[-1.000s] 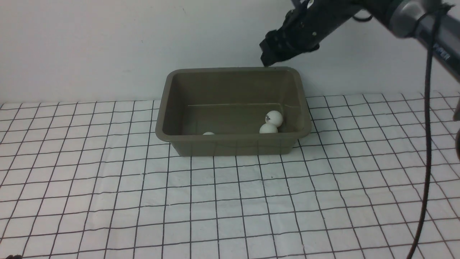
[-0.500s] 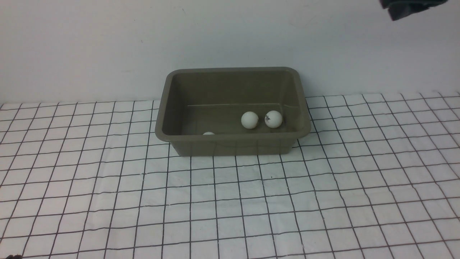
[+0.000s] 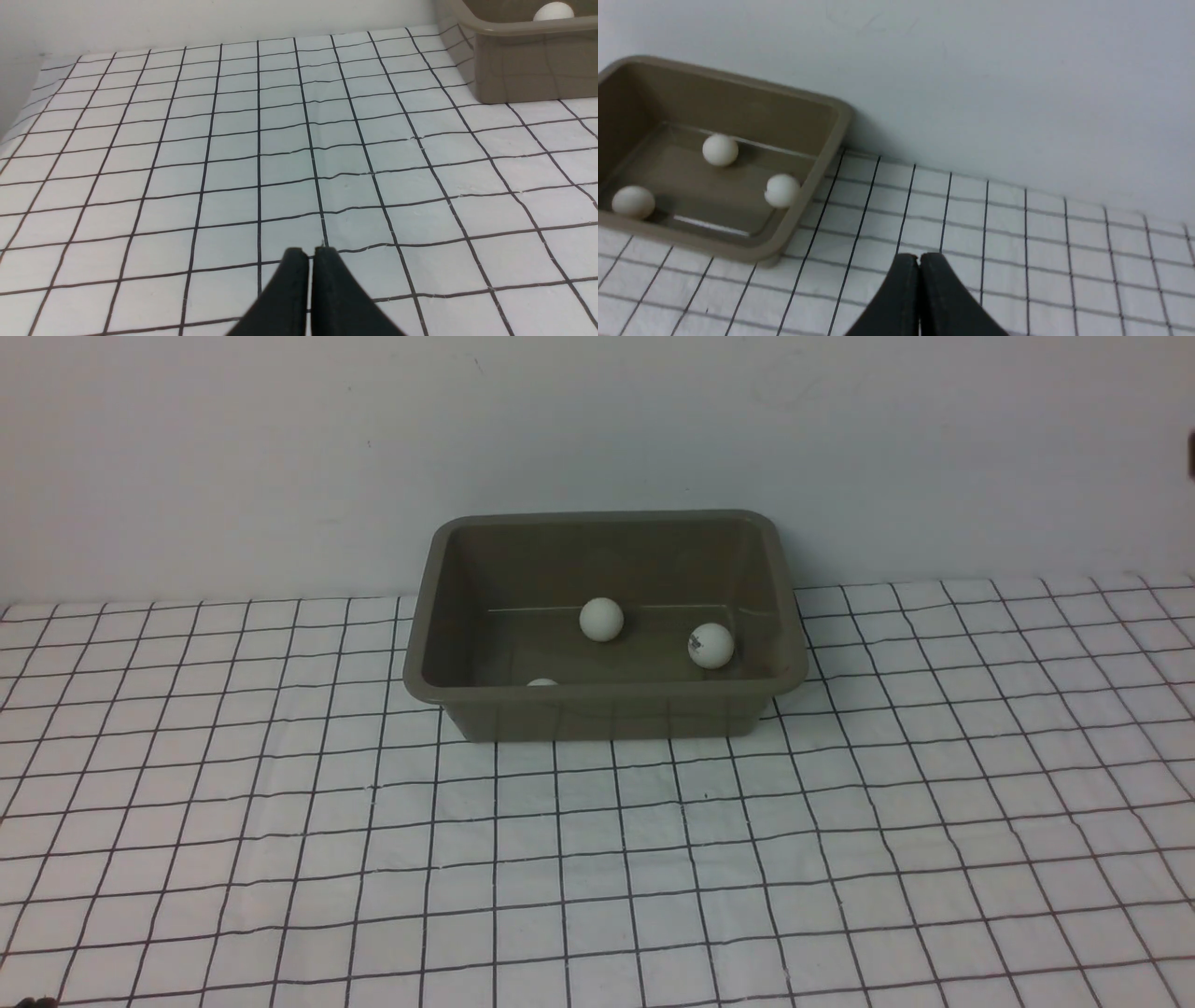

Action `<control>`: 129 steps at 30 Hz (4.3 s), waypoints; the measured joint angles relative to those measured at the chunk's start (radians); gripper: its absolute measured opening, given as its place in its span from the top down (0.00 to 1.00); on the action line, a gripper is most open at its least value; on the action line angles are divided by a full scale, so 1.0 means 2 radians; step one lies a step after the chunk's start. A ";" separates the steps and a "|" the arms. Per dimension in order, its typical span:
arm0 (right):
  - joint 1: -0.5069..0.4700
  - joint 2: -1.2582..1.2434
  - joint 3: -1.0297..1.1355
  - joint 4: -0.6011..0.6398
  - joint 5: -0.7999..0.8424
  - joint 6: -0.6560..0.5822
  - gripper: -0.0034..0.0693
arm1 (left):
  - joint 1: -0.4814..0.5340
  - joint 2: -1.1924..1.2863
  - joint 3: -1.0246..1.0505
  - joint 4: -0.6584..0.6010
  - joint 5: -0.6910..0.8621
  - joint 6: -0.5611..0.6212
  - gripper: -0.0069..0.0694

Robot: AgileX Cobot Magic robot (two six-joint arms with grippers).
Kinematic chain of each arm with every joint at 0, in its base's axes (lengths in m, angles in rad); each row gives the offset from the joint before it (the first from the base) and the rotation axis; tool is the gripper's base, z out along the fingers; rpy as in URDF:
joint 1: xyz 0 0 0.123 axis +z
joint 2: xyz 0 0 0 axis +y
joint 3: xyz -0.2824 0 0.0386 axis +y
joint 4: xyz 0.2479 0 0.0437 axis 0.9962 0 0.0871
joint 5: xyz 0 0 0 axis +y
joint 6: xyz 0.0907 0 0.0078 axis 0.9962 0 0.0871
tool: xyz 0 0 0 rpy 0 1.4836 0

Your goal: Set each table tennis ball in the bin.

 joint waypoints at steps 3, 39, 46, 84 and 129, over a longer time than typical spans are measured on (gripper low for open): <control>0.000 -0.023 0.073 0.021 -0.025 -0.019 0.97 | 0.000 0.000 0.000 0.000 0.000 0.000 0.92; 0.000 -0.239 0.277 0.099 -0.119 -0.086 0.98 | 0.000 0.000 0.000 0.000 0.000 0.000 0.92; 0.000 -0.366 0.374 0.107 -0.178 -0.065 0.98 | 0.000 0.000 0.000 0.000 0.000 0.000 0.92; -0.001 -0.546 0.525 0.116 -0.267 -0.033 0.98 | 0.000 0.000 0.000 0.000 0.000 0.000 0.92; -0.001 -0.546 0.520 -0.210 -0.129 0.319 0.98 | 0.000 0.000 0.000 0.000 0.000 0.000 0.92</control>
